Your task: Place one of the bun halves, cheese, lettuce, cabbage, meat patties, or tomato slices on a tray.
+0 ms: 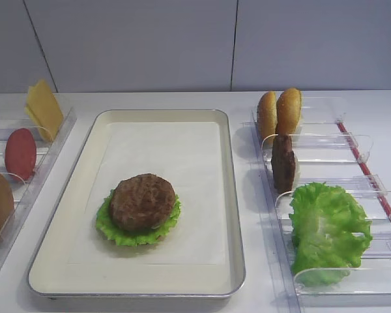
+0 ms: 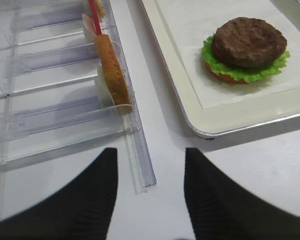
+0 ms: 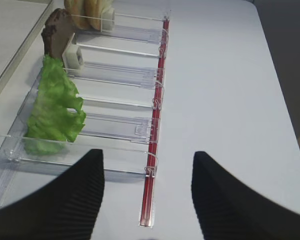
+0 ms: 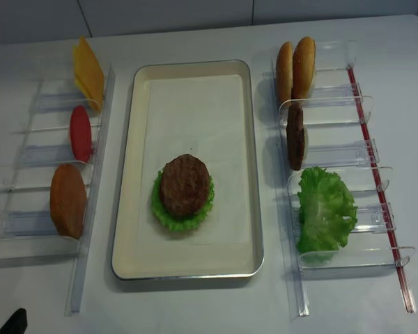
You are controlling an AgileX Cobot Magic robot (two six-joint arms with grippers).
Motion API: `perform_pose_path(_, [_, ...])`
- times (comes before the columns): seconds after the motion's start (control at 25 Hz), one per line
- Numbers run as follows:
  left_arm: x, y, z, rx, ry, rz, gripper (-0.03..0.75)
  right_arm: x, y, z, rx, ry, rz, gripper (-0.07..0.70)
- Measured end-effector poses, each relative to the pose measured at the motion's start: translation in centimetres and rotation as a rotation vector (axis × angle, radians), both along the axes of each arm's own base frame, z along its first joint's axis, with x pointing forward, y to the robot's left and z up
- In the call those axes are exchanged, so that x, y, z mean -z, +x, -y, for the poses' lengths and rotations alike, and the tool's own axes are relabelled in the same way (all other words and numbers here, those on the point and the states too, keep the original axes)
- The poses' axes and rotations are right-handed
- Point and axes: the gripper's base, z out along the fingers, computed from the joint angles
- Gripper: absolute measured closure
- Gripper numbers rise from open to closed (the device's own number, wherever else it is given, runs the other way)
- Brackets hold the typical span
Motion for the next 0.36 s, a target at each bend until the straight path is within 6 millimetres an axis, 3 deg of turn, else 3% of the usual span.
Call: perform_pose_path(0.36, [0.00, 0.00, 0.00, 0.000, 0.000, 0.000, 0.422, 0.00, 0.00, 0.00, 0.000, 0.000, 0.000, 0.215])
